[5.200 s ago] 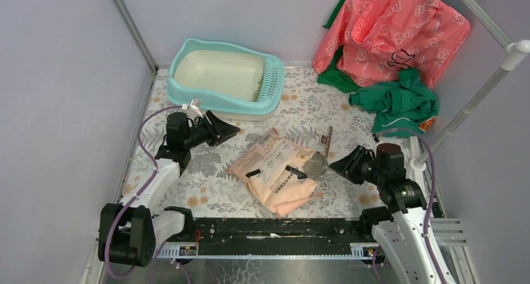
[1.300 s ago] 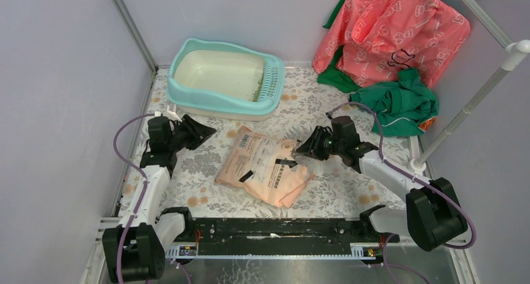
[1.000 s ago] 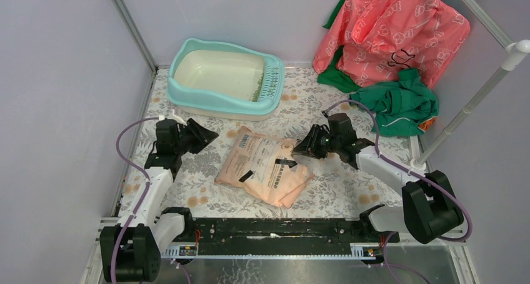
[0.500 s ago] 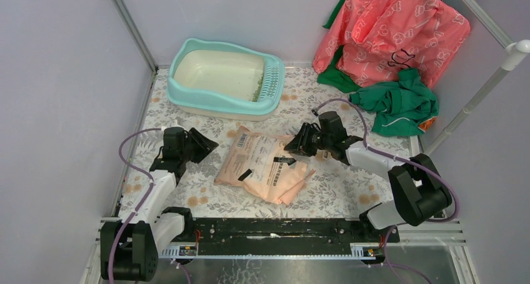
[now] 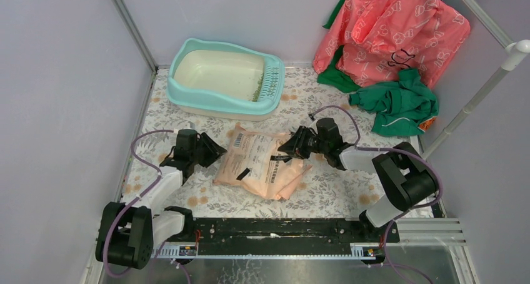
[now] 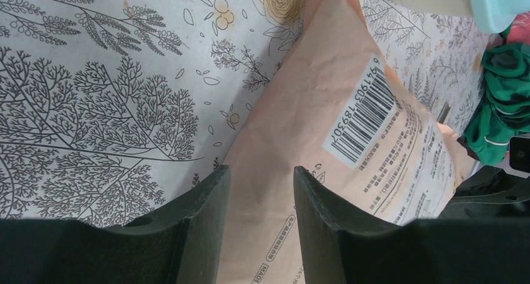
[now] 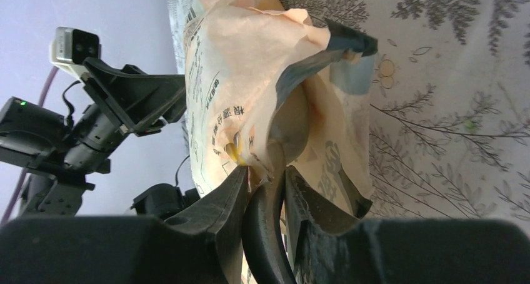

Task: Fill the litter box with clean litter
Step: 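Scoop the cat litter from the cat litter bag.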

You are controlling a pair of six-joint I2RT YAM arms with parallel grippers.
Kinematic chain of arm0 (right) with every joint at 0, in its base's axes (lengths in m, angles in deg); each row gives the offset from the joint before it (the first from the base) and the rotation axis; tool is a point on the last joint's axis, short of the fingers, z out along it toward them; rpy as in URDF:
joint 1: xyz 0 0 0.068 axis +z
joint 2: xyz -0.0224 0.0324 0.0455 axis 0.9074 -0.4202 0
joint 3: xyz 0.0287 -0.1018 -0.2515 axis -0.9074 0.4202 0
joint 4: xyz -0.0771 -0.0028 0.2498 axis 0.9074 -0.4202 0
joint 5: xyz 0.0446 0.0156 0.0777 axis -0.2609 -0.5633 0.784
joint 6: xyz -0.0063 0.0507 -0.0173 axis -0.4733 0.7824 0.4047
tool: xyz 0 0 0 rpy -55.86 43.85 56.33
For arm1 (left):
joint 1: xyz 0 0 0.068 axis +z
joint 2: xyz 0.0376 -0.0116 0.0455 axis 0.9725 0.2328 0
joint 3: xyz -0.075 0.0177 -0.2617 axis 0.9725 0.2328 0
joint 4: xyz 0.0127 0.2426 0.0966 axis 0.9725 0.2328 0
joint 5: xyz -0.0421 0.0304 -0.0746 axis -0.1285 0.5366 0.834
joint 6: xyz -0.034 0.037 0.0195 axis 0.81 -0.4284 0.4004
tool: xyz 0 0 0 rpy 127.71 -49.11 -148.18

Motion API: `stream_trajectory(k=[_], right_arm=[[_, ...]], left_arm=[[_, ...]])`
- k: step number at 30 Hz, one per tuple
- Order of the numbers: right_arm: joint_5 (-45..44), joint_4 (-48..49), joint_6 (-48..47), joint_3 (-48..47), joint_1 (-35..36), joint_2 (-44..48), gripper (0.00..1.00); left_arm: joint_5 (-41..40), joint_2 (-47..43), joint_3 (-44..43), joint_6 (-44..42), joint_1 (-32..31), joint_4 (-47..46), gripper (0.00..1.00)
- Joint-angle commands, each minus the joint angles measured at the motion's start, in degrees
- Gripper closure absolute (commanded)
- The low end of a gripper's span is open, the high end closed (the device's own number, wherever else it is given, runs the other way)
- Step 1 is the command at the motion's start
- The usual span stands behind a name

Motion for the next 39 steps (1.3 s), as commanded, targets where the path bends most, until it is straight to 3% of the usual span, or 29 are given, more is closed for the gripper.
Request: stream_trajectory(k=[1,11,26,39], right_arm=[[5.54,17.45,6.83,-0.26,1.99,-2.18,1.0],[8.29,43.8,20.93,-0.33,4.15,-14.81,1.0],[9.03,63.03,31.49,-8.72,6.45,-30.15,1.0],[11.48,59.73,29.27,1.7,2.99,-22.42,1.0]], left_arm=[[-2.02,0.46,0.81,0.53,-0.54,-4.26,0.51],[-3.23,-0.03,-0.01,-0.35,-0.58,-4.89,0.52],[-2.44,-0.69,-1.22,-0.56,-0.57,-4.63,0.53],[-4.22,-3.64,-2.29,-1.74,-0.58,-0.55,0.53]])
